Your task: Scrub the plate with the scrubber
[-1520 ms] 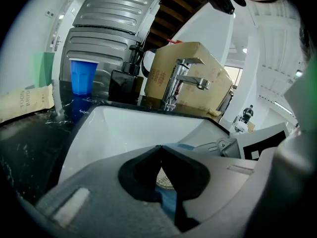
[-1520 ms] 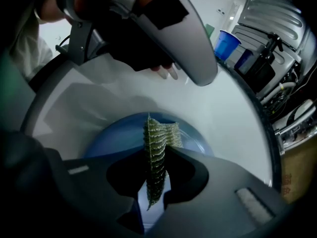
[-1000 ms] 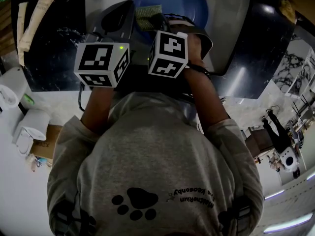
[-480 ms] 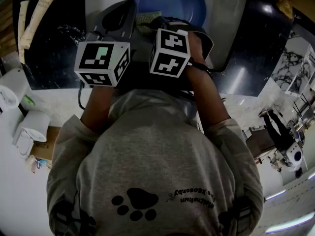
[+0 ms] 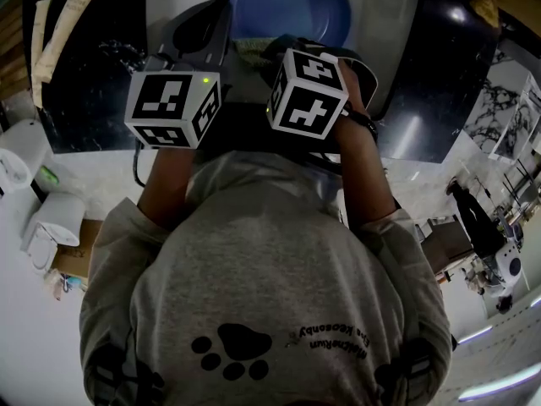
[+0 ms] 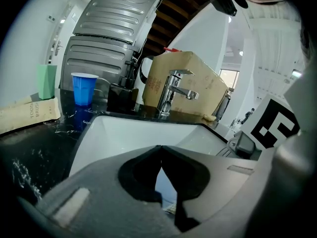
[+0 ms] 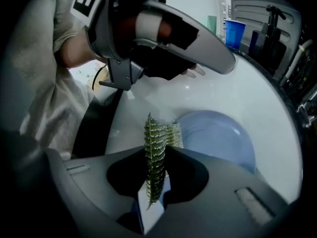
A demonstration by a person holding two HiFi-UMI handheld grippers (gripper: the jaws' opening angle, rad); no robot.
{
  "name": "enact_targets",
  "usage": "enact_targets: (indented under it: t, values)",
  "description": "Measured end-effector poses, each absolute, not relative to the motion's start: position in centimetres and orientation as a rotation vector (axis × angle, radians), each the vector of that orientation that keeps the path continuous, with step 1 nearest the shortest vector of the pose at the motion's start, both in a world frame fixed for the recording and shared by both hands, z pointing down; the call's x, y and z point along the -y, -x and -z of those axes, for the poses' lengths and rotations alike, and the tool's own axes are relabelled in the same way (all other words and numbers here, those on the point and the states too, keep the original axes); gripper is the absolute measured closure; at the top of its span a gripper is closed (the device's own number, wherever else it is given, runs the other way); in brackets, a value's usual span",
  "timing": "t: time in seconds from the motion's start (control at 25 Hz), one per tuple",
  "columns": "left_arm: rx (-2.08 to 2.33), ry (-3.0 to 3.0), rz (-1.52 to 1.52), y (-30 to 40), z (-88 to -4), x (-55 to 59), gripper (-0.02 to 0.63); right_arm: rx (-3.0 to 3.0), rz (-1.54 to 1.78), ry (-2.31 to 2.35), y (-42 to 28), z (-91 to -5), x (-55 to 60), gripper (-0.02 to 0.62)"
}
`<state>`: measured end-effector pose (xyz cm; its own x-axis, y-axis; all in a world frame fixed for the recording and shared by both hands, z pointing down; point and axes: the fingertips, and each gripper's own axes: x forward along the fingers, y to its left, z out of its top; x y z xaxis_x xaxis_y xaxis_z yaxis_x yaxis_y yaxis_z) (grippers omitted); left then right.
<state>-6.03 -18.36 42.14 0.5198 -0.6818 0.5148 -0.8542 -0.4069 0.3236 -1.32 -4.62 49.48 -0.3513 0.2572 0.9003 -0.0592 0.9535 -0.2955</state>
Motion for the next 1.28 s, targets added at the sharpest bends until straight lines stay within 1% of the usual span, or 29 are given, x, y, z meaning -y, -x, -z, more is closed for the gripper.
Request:
enact_targets:
  t: [0.24, 0.4, 0.68, 1.0, 1.28]
  values:
    - [1.242, -2.213, -0.405, 5.9, -41.8, 18.4, 0.603, 1.954, -0.374, 0.131, 1.0, -47.1, 5.5, 0.522]
    - [1.246, -2.216, -0.393, 6.0, -41.6, 18.7, 0.603, 1.947, -0.246, -0.038, 0.0, -46.8, 9.1, 0.522]
    - [1.239, -2.211, -0.387, 6.0, -41.9, 19.1, 0.603, 1.833, 0.022, -0.343, -2.7, -48.9, 16.1, 0.522]
    - [1.215, -2.211, -0.399, 5.7, -42.6, 19.5, 0.603, 1.736, 0.174, -0.426, -3.4, -50.7, 19.6, 0.522]
    - [1.206, -2.204, -0.399, 6.0, -43.0, 19.9, 0.603, 1.674, 0.205, -0.409, -3.7, -52.9, 21.0, 0.523]
